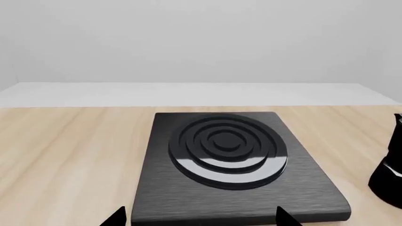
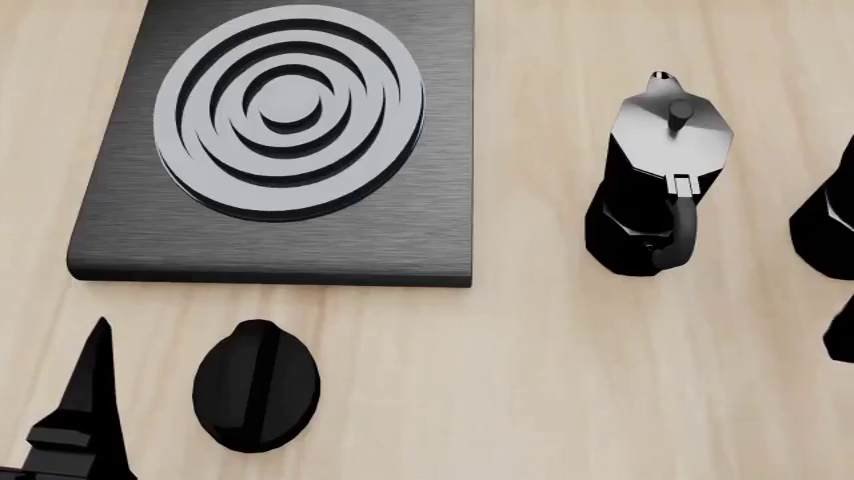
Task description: Put the right moka pot on the stove.
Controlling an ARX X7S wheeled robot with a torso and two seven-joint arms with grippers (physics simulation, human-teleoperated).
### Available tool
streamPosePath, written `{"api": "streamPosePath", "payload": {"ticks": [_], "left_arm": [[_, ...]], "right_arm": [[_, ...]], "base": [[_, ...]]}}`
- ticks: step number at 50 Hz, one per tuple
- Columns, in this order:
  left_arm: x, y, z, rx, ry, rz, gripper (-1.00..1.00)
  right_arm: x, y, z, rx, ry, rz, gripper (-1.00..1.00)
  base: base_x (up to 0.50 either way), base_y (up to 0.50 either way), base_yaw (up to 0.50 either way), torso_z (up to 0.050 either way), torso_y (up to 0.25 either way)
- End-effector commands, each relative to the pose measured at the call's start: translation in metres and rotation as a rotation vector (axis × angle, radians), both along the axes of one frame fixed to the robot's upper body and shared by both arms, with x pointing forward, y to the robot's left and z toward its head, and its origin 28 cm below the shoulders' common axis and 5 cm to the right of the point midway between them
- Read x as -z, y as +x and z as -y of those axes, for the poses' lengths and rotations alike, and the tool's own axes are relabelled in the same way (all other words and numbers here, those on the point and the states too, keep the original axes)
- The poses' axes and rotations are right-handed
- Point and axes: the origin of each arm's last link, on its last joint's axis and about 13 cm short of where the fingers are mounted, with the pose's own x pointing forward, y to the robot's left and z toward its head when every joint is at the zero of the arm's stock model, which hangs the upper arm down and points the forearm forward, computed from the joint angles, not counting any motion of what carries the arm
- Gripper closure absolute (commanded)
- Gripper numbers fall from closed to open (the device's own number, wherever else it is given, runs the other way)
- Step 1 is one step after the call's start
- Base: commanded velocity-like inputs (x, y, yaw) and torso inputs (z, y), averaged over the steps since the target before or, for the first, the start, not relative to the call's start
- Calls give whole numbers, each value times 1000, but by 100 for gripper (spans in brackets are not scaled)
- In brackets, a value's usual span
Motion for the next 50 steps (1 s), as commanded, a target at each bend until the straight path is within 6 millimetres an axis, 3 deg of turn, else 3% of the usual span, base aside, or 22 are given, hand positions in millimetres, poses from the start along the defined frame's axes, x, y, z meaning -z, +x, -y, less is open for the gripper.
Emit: {"api": "streamPosePath", "payload": {"ticks": [1,45,46,50], "left_arm": [[-1,0,0,-2,0,0,-100],[0,1,0,0,3,-1,-100],[0,2,0,0,2,0,-100],[0,2,0,-1,2,0,-100]], "right_arm": [[-1,6,0,-4,-6,-4,-100],[3,27,4,-9,-3,-17,-100],[2,27,4,-5,-2,-10,100],[0,26,4,-4,-5,-7,100]], "base": [[0,0,0,0,0],[0,0,0,0,0],[0,0,0,0,0],[0,0,0,0,0]]}}
